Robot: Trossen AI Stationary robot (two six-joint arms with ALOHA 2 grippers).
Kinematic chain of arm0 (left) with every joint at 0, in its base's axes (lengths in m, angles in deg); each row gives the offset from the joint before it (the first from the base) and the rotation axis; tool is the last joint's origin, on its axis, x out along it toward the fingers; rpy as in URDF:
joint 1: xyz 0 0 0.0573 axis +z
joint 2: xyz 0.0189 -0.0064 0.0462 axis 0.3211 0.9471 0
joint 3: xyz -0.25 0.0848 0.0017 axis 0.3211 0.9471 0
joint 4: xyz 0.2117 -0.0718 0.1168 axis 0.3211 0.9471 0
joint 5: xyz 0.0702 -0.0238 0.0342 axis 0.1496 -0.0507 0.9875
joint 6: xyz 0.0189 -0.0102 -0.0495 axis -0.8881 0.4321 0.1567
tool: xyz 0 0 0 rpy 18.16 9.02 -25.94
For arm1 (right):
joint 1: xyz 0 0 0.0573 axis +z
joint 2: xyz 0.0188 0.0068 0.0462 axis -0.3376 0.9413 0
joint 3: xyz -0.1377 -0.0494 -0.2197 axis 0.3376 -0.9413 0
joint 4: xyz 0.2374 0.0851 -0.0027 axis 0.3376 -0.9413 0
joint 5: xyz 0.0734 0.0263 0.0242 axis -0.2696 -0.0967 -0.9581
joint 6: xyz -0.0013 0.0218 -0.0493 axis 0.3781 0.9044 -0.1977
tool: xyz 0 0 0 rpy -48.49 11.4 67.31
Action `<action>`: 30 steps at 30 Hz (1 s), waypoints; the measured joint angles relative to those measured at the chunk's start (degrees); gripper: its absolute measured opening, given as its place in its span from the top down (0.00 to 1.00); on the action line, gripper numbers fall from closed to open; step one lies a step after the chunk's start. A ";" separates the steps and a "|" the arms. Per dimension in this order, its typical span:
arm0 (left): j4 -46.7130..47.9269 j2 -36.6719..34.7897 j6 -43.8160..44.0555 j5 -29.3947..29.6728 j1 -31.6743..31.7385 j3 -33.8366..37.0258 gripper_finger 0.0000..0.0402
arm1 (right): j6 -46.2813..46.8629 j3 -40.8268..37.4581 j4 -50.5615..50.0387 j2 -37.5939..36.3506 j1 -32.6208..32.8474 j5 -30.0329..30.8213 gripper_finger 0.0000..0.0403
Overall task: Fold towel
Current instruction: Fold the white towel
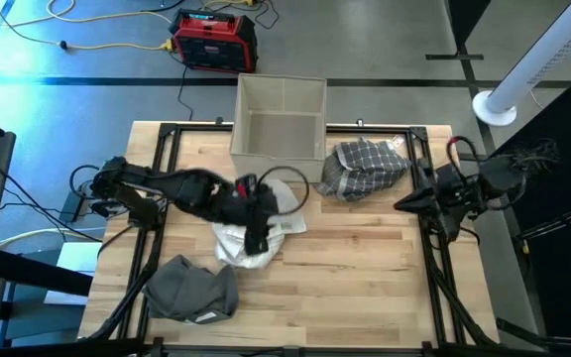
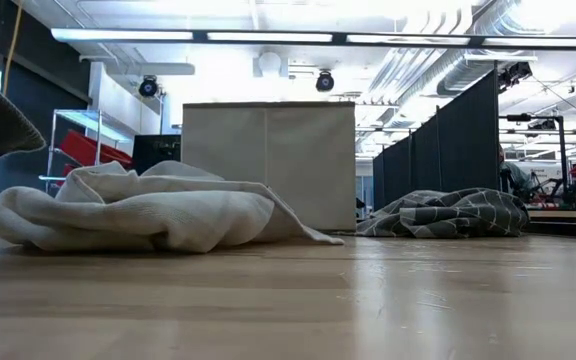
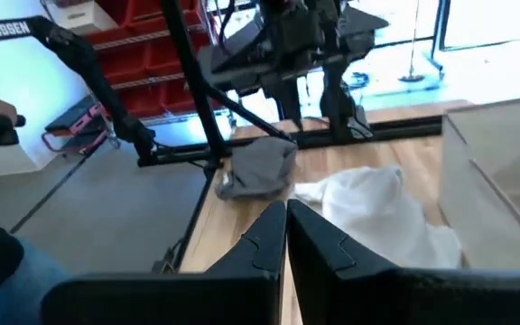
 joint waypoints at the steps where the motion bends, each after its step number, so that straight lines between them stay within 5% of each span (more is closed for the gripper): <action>1: 0.40 0.00 1.04 0.36 -1.37 0.86 0.50 | 0.11 0.00 -0.53 2.29 -0.65 1.52 1.00; 13: 4.52 -1.23 8.39 -2.83 -14.83 14.15 0.56 | 14.79 0.00 7.06 26.19 -3.92 -3.86 0.98; 19: -1.13 -5.74 13.97 1.79 -24.31 25.56 0.62 | 19.98 0.00 12.92 34.93 -4.03 -6.13 0.94; 22: -7.19 -8.81 17.12 3.57 -26.38 31.02 0.64 | 17.20 0.00 15.42 38.99 -4.23 -4.86 0.86; 27: -16.04 -13.57 22.49 6.32 -28.61 38.95 0.68 | 13.08 0.00 16.51 44.30 -5.67 6.73 0.67; 30: -20.71 -15.89 25.65 7.50 -29.59 43.11 0.71 | 9.74 0.00 19.66 47.24 -8.02 6.36 0.58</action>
